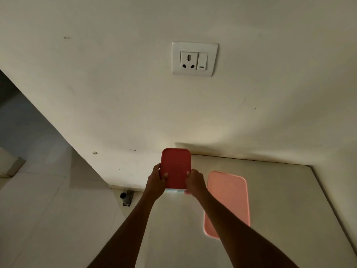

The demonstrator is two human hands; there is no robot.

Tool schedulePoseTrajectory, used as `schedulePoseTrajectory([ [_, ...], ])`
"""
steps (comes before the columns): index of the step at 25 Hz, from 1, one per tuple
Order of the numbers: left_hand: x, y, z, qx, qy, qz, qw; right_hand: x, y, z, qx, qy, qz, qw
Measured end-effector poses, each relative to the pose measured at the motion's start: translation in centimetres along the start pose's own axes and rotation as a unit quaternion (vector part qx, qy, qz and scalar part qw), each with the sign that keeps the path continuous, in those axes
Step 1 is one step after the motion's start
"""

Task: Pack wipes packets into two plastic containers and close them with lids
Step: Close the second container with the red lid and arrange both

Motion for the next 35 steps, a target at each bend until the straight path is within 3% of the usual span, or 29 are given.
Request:
schedulePoseTrajectory([
  [6, 4.6, -1.5, -0.2, -0.002, 0.021, 0.03, 0.999, 4.5, -1.3, -0.9, 0.003, 0.032, 0.065, 0.997],
  [11, 3.5, -0.5, 1.8, 0.072, 0.009, 0.029, 0.997, 2.5, 0.7, -1.3, -0.023, 0.076, 0.052, 0.995],
  [13, 1.0, 1.3, 4.7, 0.134, -0.066, 0.12, 0.981, 0.7, 3.7, -0.8, -0.03, 0.116, 0.068, 0.99],
  [15, -4.1, 0.9, 8.1, 0.088, -0.171, 0.156, 0.969, -2.1, 7.9, 1.5, -0.014, 0.149, 0.12, 0.981],
  [18, -14.1, -3.8, 10.2, 0.036, -0.312, 0.049, 0.948, -7.5, 14.1, 7.6, -0.004, 0.163, 0.215, 0.963],
  [21, -23.2, -8.2, 9.2, 0.082, -0.436, -0.006, 0.896, -12.8, 17.9, 14.2, -0.044, 0.155, 0.275, 0.948],
  [22, -25.3, -9.7, 8.4, 0.127, -0.445, -0.033, 0.886, -14.2, 18.3, 16.0, -0.048, 0.153, 0.276, 0.948],
  [25, -26.8, -12.8, 4.3, 0.278, -0.369, -0.127, 0.878, -16.1, 16.2, 18.6, -0.042, 0.162, 0.223, 0.96],
  [28, -26.9, -11.6, 5.1, 0.272, -0.413, -0.08, 0.865, -16.3, 13.2, 18.4, -0.082, 0.186, 0.166, 0.965],
  [35, -21.9, -11.2, 5.9, 0.328, -0.366, -0.086, 0.866, -11.8, 10.0, 15.1, -0.189, 0.254, 0.103, 0.943],
])
Point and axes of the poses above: each hand's wrist, its own x-axis towards the middle knuckle, its own y-axis out of the back of the hand, z = x × y, the point moved 10 cm from there along x, towards the middle knuckle, and after that the axes turned 14 degrees about z, right-handed, at the moved point
